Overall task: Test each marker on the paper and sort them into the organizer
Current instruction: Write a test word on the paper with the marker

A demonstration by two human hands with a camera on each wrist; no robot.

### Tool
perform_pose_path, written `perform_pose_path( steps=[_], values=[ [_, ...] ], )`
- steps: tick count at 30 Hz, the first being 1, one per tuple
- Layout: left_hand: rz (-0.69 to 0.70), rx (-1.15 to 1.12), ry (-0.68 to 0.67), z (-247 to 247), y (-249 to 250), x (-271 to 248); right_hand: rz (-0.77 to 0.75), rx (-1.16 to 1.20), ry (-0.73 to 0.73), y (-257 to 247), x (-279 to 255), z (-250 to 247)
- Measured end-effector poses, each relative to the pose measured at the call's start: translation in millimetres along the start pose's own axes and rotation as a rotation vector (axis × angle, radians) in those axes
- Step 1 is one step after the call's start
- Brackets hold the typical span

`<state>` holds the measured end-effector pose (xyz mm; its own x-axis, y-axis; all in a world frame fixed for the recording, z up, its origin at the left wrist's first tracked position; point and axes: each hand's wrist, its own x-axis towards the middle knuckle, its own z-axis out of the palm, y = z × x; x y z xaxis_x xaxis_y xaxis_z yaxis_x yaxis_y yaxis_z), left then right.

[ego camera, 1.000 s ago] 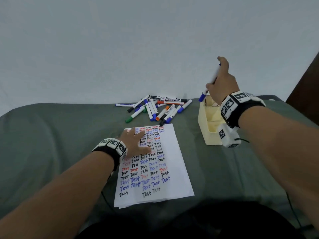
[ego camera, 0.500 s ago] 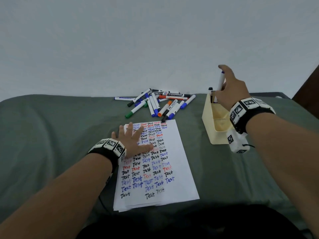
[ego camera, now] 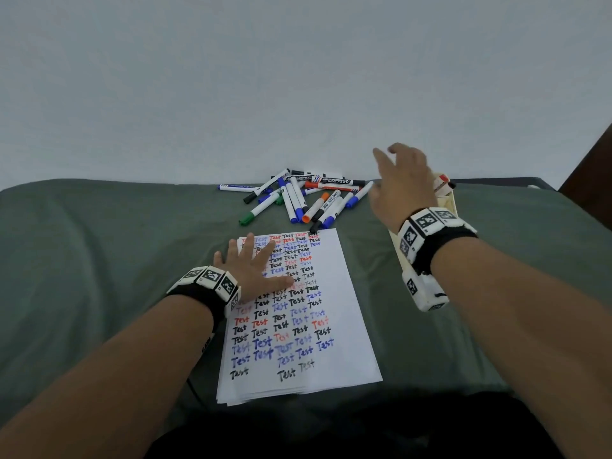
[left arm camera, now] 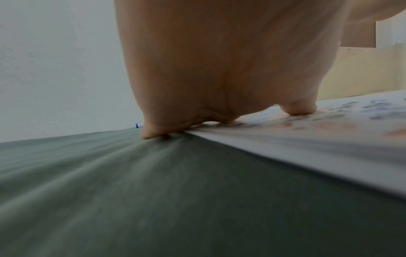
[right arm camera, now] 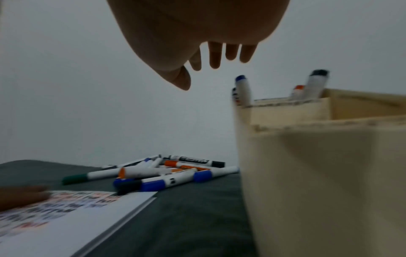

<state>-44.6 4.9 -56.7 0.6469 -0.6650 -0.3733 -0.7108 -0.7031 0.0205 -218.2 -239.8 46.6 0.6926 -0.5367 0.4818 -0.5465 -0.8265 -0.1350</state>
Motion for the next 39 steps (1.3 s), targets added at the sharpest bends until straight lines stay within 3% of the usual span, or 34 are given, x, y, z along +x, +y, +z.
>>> perform_pose_path(
  steps=[3,6,11,15,19,21,29,39],
  values=[
    [0.002,0.011,0.01,-0.3,0.7,-2.6,-0.046,0.156,-0.274,-24.1,-5.5,15.9],
    [0.009,0.014,0.023,-0.7,1.2,-5.0,-0.005,0.077,-0.62,-37.1,-16.6,36.7],
    [0.024,0.03,-0.008,-6.6,-2.3,-3.0,0.108,-0.12,-0.866,-30.9,-43.2,60.3],
    [0.083,0.088,0.003,-42.1,4.2,7.9,0.139,-0.17,-0.885,-20.3,-52.4,67.5],
    [0.105,0.366,0.21,-81.6,27.5,25.3,0.16,-0.161,-0.863,-20.3,-55.9,74.0],
    [0.154,0.386,0.267,-92.8,43.1,36.2,0.164,-0.15,-0.862,-20.6,-58.1,77.2],
    [0.427,0.264,0.241,-116.5,109.0,96.2,0.182,-0.101,-0.895,-18.8,-61.2,79.5],
    [0.521,0.284,0.177,-119.7,144.4,150.1,0.185,-0.073,-0.924,-21.3,-62.6,77.4]
  ],
)
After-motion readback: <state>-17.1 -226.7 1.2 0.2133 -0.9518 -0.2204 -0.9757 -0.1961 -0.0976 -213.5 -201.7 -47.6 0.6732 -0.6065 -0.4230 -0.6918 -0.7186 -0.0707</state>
